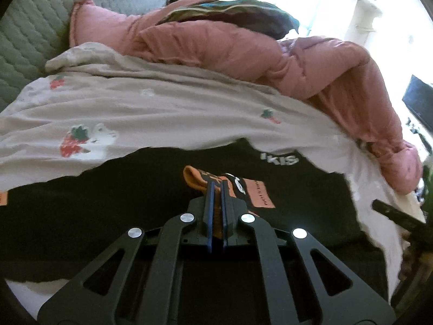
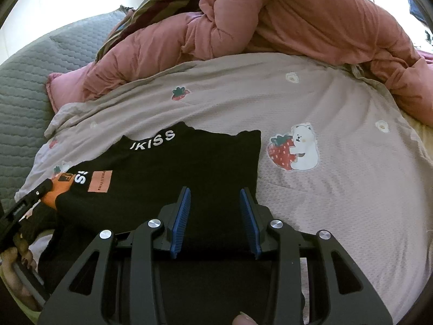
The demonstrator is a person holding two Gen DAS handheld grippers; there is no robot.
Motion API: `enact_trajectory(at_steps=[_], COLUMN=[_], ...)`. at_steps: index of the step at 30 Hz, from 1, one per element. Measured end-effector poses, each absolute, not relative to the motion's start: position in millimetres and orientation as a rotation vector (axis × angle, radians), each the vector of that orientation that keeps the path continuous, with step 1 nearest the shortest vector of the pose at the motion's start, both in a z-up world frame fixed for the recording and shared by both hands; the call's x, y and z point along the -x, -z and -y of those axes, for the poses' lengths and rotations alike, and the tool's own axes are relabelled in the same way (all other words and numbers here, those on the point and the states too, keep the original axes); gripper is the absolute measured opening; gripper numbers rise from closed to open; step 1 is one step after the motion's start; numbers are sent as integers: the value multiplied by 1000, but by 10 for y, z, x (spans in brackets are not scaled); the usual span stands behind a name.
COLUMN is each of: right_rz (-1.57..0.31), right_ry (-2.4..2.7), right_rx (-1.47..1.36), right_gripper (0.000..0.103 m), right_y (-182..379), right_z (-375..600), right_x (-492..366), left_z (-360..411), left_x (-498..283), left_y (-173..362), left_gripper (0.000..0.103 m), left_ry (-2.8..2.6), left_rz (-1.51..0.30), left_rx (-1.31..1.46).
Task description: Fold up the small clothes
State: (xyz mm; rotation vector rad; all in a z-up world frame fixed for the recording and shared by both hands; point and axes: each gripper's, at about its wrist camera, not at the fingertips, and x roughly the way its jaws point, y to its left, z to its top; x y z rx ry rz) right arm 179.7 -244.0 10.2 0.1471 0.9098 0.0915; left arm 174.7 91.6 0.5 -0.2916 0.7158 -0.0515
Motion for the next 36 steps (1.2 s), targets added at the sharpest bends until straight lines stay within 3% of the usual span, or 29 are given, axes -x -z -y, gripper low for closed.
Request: enact_trajectory(at_steps=[4,9,13,19,21,26,29,34,36], right_rz=[-914,-931,-964,-1053,-1093,-1123,-1096,-1061,-1049], right_ry=[-95,-120,-169,-183,-154,-139,-158,-189,-195], right_rx=[-129,-105,-69,6,30,-29,-37,-37,-44], right_gripper=[37,37,37,37,37,37,48,55,64], right_y=[-92,-47,22,298,420,531,446,318,271], right_z=[2396,2297,2120,1947,1966,2102,2099,2073,2076], right_x=[-1798,-1822,-1889,-1964,-1987,-1983,-1921,-1810,-1765], left_z=[-1034,-1066,-838,-665,-666,-661,-656,-659,-658], left_x=[-1733,-1716,-1762,-1866,-1896,-1879,-1844,-1744,-1715], left_y=[-2,-2,70,384,492,526,499,389,333], left_gripper=[10,12,27,32,40,46,53,68,72], left_ry=[24,14,66,86,99,105,100,91,80], left_rz=[-718,-715,-754,-892,-932,-941,-935,-900,-881], left_rx=[324,318,243,178,192,190,185,176,171])
